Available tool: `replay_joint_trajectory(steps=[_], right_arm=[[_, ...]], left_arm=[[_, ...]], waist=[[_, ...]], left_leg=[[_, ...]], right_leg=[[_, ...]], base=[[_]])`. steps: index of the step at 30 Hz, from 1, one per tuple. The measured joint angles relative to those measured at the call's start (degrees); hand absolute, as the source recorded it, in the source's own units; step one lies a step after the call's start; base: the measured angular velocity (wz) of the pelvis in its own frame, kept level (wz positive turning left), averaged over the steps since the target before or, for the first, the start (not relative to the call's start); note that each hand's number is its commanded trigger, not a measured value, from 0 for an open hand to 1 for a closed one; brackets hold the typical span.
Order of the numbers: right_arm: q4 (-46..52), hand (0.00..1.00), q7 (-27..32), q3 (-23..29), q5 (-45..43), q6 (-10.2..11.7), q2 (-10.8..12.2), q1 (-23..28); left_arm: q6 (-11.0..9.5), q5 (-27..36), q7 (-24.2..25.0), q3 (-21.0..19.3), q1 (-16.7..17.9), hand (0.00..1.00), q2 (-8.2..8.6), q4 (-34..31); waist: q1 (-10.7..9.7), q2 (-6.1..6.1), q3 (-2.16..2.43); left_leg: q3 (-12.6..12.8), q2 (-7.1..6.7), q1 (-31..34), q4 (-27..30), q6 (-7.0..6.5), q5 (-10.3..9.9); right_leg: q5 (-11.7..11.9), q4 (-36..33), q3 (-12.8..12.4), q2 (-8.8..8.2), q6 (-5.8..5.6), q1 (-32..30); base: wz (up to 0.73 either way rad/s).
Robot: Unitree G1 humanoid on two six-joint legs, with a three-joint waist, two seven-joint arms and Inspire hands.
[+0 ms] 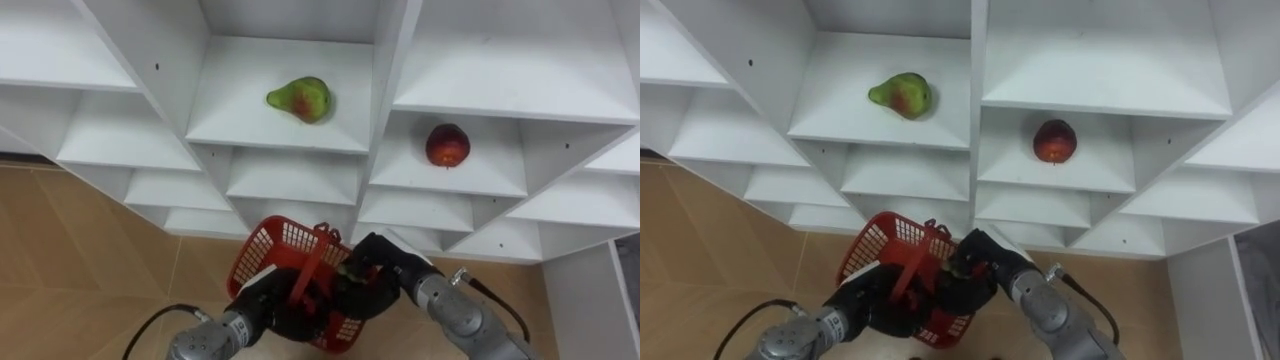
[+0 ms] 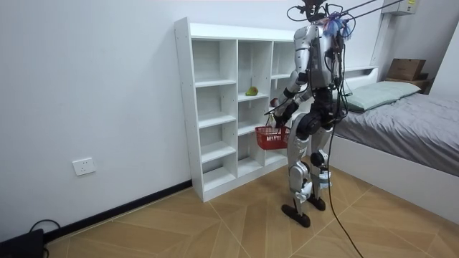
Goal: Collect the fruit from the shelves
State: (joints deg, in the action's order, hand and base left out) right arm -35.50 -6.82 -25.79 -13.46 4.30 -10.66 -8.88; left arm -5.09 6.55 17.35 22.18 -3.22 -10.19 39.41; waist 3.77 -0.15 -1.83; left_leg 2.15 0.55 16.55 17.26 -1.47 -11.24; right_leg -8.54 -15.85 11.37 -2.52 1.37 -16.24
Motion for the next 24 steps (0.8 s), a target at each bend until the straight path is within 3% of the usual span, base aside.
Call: replay_joint_trajectory(steps=[7,16,24], right_arm=[[-0.1,0.00,0.4,0.0,0.1,0.0,0.1,-0.3],[-2.7,0.00,0.3,-0.1,0.2,0.0,1.2,-0.6],[-4.6,0.00,-0.3,-0.1,0.2,0.1,1.6,-1.0]], left_arm=[[0.0,0.0,1.0,0.1,-0.2,1.00,0.27,0.0],[0.0,0.1,2.1,0.7,-0.5,1.00,0.69,0.2],[0.0,0.8,2.1,1.8,-0.8,1.00,0.76,0.3]], waist=[[0.0,0.16,0.00],[0.1,1.86,0.02],[-0.2,1.93,0.02]], left_leg=[[0.2,0.04,0.0,-0.1,0.00,0.0],[0.3,0.06,0.0,-0.1,0.01,0.0],[0.5,-0.07,-0.2,0.0,-0.14,0.2]], right_leg=[[0.0,-0.1,-0.2,0.04,0.01,-0.2],[0.0,-0.6,-0.3,0.00,0.02,-0.4],[0.0,-0.9,-0.2,-0.27,0.02,-0.4]], base=[[0.00],[0.00],[0.00]])
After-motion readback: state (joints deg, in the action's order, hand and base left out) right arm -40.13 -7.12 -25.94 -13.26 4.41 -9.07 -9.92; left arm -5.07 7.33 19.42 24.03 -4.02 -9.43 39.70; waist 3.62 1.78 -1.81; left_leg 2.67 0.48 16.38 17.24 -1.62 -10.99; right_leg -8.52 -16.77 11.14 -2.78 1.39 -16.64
